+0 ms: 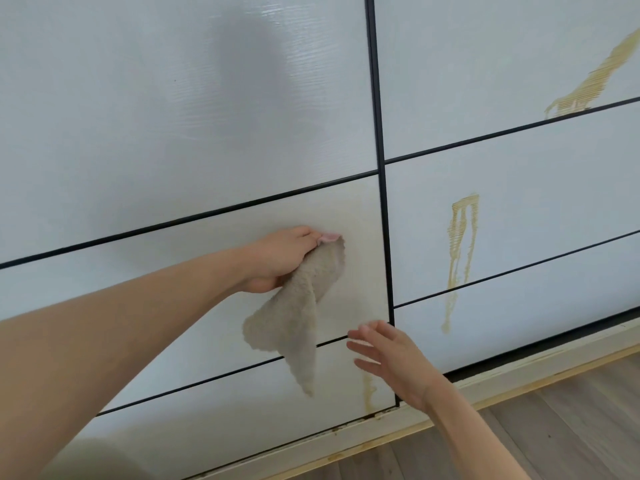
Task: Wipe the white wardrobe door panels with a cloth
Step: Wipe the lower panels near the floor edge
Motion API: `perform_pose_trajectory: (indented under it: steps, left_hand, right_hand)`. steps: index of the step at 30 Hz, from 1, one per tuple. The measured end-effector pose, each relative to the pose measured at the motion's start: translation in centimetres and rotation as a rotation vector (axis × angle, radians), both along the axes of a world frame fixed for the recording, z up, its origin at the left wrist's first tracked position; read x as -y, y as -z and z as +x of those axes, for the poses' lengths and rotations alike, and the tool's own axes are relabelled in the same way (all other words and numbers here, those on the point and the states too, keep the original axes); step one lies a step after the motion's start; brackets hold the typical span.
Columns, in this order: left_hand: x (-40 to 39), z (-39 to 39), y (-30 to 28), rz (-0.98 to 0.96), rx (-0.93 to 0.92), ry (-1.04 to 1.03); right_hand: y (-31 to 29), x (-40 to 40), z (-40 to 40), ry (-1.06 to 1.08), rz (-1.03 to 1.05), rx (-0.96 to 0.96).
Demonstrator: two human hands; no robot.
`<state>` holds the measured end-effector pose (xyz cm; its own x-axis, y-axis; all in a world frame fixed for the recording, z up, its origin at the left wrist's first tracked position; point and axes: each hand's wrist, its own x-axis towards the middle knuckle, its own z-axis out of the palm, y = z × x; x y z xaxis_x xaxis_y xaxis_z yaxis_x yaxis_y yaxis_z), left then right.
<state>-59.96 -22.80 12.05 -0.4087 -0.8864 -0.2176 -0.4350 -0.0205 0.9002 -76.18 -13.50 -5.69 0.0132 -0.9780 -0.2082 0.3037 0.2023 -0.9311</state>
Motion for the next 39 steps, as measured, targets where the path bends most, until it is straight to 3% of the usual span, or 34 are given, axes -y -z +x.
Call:
perform_pose_trajectory:
  steps: [3,6,9,12,15,19,22,25,27,29,31,33,37,39]
  left_hand:
    - [-0.4,-0.6,-0.7,0.0,-0.024,0.003]
    - [-0.5,-0.6,-1.0,0.021,-0.075,0.007]
    - [-0.7,-0.5,-0.9,-0.012,-0.009,-0.027]
    - [-0.5,0.1,-0.5,-0.084,0.191,-0.041]
    - [-0.8,0.9,-0.1,-0.194,0.464,0.136]
    - [-0.8,1.4,0.3,-0.349,0.853,0.344]
    - [-0.6,1.4,0.3,-0.352,0.769,0.344]
    - [-0.9,0.7,-0.8,-0.36,0.58,0.282]
    - [-1.0,0.5,-1.5,-0.335,0.485,0.25]
    - [-0.9,0.7,-1.7,-0.323,0.447,0.217]
    - [-0.7,1.3,-1.6,-0.315,0.433,0.19]
    - [-0.3,2.0,-1.1,-0.298,0.41,0.203]
    - [0.3,3.3,-0.1,-0.398,0.587,0.244]
    - [0.4,3.7,0.5,-0.456,0.708,0.283]
  right_hand:
    - [-0.3,0.4,1.6,-0.027,-0.036,0.028]
    - [0.7,0.3,2.0,-0.151,-0.003,0.276]
    - [0.8,0.8,1.3,-0.006,-0.115,0.465]
    - [-0.1,0.9,-0.1,0.147,-0.126,0.421]
    - [0.4,1.1,-1.7,0.336,-0.054,0.207]
    - [-1.0,0.5,-1.9,0.364,-0.193,0.178]
    - [-1.8,0.2,-0.3,0.314,-0.233,-0.09]
    - [-0.8,0.2,2.3,0.059,0.034,-0.303]
    - [0.1,0.2,3.4,-0.136,0.238,-0.212]
    - [0.9,0.2,3.9,-0.207,0.221,0.092]
    - [0.6,0.3,3.7,-0.117,0.078,0.413]
    - [0.1,0.4,3.0,0.015,-0.03,0.519]
    - [-0.1,0.7,1.4,0.246,-0.029,0.039]
    - [-0.1,0.8,0.7,0.306,-0.005,0.012]
